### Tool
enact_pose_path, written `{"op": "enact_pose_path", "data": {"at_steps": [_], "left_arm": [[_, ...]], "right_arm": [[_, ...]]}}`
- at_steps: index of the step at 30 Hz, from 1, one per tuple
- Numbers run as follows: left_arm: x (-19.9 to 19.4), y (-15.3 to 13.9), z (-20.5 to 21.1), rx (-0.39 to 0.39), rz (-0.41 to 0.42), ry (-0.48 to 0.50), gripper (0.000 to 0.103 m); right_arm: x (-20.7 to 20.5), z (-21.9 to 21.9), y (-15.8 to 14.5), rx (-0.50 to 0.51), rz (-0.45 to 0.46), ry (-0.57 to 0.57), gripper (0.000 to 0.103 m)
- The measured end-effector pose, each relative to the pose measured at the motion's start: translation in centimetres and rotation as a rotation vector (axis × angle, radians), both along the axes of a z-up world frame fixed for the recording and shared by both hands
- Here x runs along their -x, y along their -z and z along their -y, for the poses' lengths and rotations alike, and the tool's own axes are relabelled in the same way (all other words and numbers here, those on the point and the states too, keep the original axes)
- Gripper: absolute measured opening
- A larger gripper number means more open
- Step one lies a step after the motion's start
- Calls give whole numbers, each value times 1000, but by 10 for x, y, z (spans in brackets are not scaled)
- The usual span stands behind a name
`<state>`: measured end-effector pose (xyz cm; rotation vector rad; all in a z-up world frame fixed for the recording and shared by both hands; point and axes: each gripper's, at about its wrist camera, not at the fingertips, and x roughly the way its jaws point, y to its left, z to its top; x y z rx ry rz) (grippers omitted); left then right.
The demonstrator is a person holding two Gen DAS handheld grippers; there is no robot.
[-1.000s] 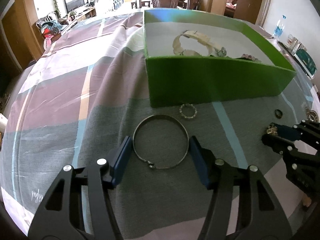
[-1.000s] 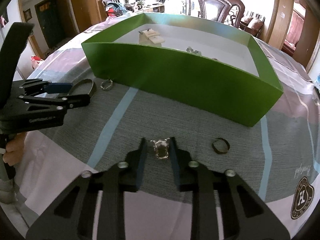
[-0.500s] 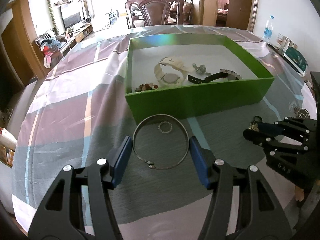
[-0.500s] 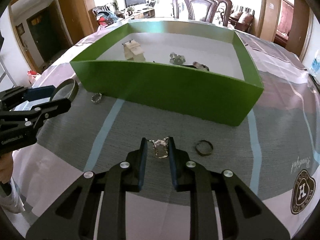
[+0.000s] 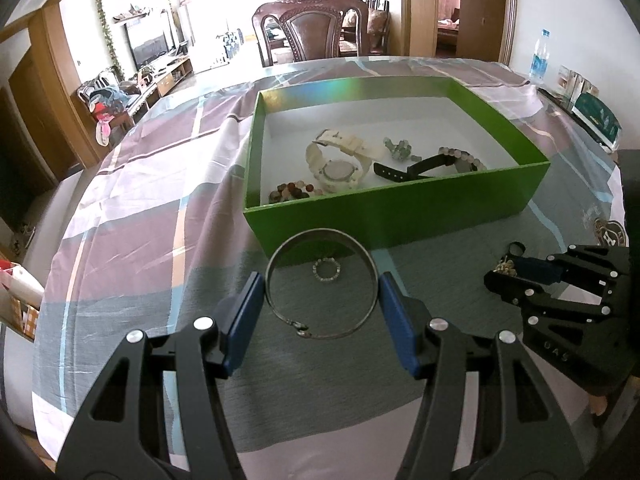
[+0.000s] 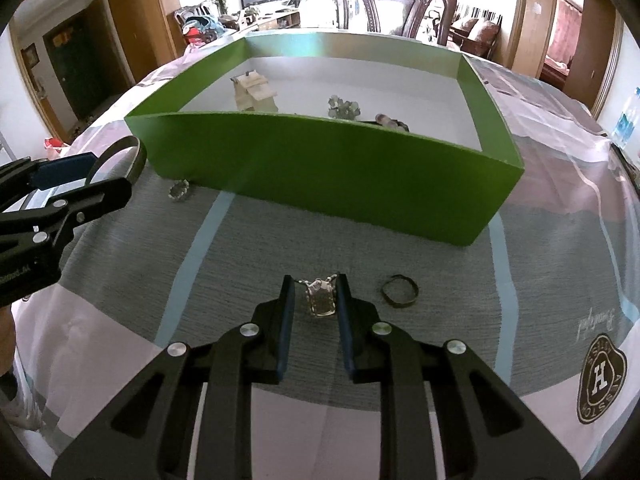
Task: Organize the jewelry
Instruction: 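Drop the bangle into the green box with the left tool while the right tool drops the charm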
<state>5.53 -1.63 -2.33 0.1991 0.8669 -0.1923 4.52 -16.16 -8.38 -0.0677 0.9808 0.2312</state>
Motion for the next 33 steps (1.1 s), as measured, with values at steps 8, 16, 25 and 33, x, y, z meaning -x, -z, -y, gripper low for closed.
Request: {"op": "enact_pose_path", "data": {"at_steps": [8, 16, 25, 33], "left_arm": [[-4, 9, 3, -3, -33, 5, 59], [-22, -42, -4, 17, 73, 14, 59], [-107, -38, 4, 114, 8, -21, 59], [-135, -10, -6, 159, -68, -83, 64]], "right_arm": [[-3, -1, -4, -26, -3, -13, 21], [-17, 19, -86, -56, 148, -2, 21], [-104, 40, -70, -48, 94, 108, 21], [-117, 50, -47, -126, 32, 152, 44]]}}
